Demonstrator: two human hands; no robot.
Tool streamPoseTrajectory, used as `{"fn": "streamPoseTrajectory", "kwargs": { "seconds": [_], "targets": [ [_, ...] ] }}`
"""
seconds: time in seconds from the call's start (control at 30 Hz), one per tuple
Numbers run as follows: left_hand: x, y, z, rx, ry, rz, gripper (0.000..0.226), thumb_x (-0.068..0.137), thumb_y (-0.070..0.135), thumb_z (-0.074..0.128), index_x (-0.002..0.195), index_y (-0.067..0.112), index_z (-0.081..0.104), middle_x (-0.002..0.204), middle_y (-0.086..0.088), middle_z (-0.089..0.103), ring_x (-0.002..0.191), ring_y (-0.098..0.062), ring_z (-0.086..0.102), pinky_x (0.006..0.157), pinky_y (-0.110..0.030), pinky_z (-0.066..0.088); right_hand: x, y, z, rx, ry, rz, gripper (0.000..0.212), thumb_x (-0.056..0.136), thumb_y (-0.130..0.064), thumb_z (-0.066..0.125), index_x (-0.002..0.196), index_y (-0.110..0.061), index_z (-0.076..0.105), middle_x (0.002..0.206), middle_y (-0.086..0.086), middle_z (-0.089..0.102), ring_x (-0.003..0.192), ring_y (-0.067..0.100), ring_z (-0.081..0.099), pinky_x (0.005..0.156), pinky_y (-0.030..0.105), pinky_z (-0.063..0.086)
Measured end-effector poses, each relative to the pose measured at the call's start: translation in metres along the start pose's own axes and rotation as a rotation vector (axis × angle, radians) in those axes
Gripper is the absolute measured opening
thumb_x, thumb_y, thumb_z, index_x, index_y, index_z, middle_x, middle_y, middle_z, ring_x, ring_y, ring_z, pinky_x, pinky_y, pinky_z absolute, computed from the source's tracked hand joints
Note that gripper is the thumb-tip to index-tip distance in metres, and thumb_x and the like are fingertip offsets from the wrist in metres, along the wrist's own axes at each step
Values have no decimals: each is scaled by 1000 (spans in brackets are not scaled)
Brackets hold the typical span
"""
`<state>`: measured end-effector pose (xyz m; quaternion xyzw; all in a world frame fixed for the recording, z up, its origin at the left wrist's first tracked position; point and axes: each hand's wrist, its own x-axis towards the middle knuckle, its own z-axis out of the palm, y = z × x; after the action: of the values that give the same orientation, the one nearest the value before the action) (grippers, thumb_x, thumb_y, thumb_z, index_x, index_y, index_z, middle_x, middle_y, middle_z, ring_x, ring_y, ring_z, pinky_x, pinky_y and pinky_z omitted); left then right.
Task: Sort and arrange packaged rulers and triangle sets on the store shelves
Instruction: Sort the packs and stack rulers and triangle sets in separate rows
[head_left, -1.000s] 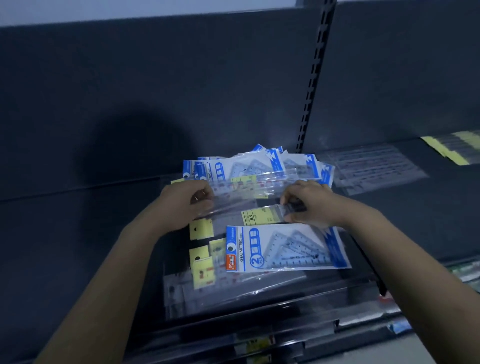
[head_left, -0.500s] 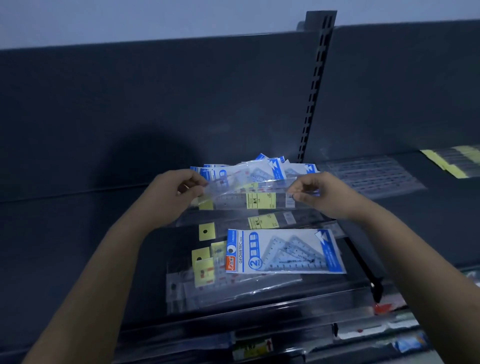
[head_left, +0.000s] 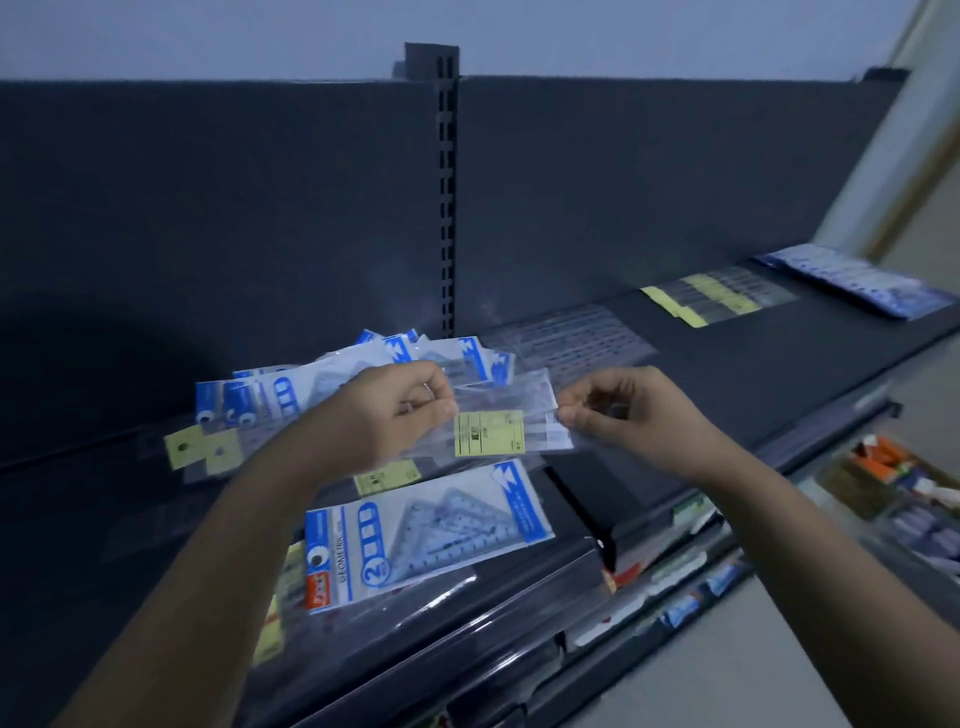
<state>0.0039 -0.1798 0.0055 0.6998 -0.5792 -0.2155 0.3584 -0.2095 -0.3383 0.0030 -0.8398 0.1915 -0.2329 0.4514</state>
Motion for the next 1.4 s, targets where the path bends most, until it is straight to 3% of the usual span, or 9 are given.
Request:
{"fn": "streamPoseTrajectory", "kwargs": {
  "seconds": [0.1,0.23,0.4,0.53,0.67,0.93,1.03,1.23,1.4],
  "targets": [
    [21,13,19,4,-10,30,10,91,27,61,82,24,61,71,5,62,65,-9,56,66,-26,47,-16,10,-23,63,31,57,1,82,-7,69,82,-8,70,63,-12,63,60,-1,56,57,12,44],
    [43,29,49,1,10,30,9,90,27,62,82,26,61,68,12,60,62,-6,53,63,-25,45,-26,32,-57,337,152,162,17,74,5,72,88,-4,68,75,7,64,66,14,66,60,21,54],
    [80,53,96,0,140,-59,8,90,25,63,82,25,62,72,10,62,64,-2,55,67,-19,45,-26,80,-116,322,192,268,32,68,2,78,96,-9,68,82,9,65,70,19,64,74,31,57],
    [110,76,134,134,125,-62,10,93,29,58,87,22,61,74,12,61,59,3,50,57,-12,41,-21,120,-156,474,176,342,25,74,5,72,97,-5,67,72,5,66,62,18,64,60,24,57],
    [132,86,155,153,155,-114,11,96,27,54,88,21,60,85,5,64,75,-4,58,67,-15,45,-1,146,-189,576,114,388,13,83,1,66,89,-10,69,80,9,63,67,19,68,63,26,57],
    [174,54,139,236,295,-273,23,97,24,50,75,25,53,72,9,59,63,-1,51,56,-14,38,29,188,-219,464,19,409,11,85,5,61,83,-4,67,77,14,63,63,20,67,58,27,56],
    [194,40,138,236,253,-263,24,96,24,52,73,28,52,70,11,58,64,-4,52,59,-20,39,37,198,-222,413,-17,422,10,84,5,62,83,-3,68,78,16,54,66,25,58,58,27,56],
    [209,28,157,337,125,-205,10,93,29,57,83,29,58,82,13,59,80,-9,55,75,-33,48,53,201,-219,435,-47,435,10,84,6,62,84,-3,67,83,17,51,74,29,56,59,27,57],
    [216,31,157,447,223,-183,14,94,31,54,103,22,61,99,9,53,97,-9,46,84,-28,39,69,199,-214,436,-120,434,10,85,7,61,85,-2,66,81,15,51,75,28,53,59,26,58]
  ]
}}
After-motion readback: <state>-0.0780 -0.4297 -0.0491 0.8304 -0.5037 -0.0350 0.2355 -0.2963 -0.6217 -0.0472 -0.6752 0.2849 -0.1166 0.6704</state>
